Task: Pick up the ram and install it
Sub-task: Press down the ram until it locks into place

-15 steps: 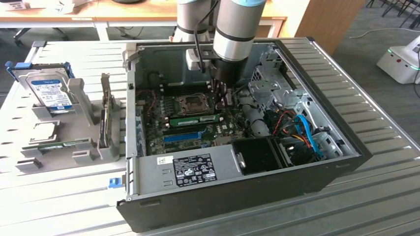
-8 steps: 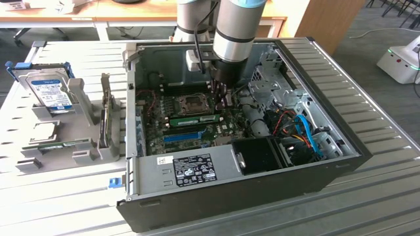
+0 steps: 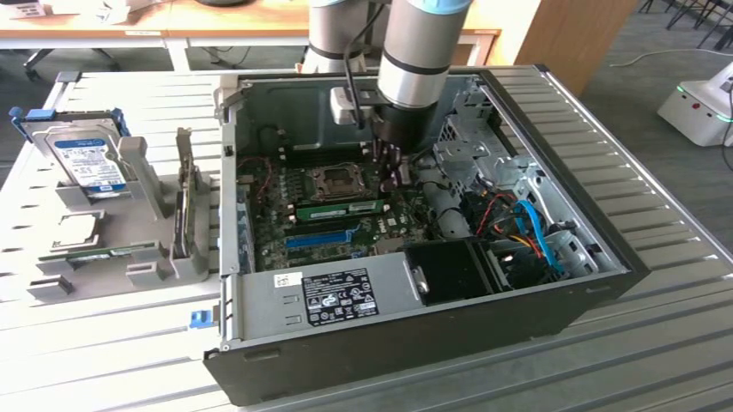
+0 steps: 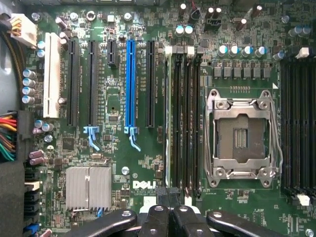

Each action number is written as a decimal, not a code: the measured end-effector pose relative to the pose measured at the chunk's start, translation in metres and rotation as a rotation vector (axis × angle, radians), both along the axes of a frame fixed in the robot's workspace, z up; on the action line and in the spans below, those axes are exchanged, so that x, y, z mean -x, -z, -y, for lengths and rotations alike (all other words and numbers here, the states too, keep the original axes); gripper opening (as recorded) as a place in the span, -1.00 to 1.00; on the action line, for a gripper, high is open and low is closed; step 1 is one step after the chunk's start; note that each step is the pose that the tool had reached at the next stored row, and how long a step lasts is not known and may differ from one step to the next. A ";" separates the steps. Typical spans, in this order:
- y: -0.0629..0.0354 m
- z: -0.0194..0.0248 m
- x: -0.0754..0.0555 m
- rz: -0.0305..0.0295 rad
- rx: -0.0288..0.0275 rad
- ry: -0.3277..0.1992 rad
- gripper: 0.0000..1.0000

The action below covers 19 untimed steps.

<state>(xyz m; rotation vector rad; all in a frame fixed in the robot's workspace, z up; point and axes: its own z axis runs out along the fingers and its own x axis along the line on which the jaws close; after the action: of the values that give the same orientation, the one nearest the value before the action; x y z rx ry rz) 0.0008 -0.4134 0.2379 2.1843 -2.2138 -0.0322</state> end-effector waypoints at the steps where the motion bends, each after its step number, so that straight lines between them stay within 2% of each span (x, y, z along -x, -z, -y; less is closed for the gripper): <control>1: 0.0002 0.0000 -0.001 0.0000 -0.0001 0.000 -0.80; 7: 0.0003 0.0000 -0.003 0.0000 0.0000 0.000 -0.80; 14: 0.0075 0.0000 -0.003 0.0014 -0.0001 0.000 -0.80; 19: 0.0081 0.0000 -0.003 0.0014 0.0001 0.000 -0.80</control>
<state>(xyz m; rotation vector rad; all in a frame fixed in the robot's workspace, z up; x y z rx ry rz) 0.0036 -0.4134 0.2297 2.1850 -2.2145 -0.0306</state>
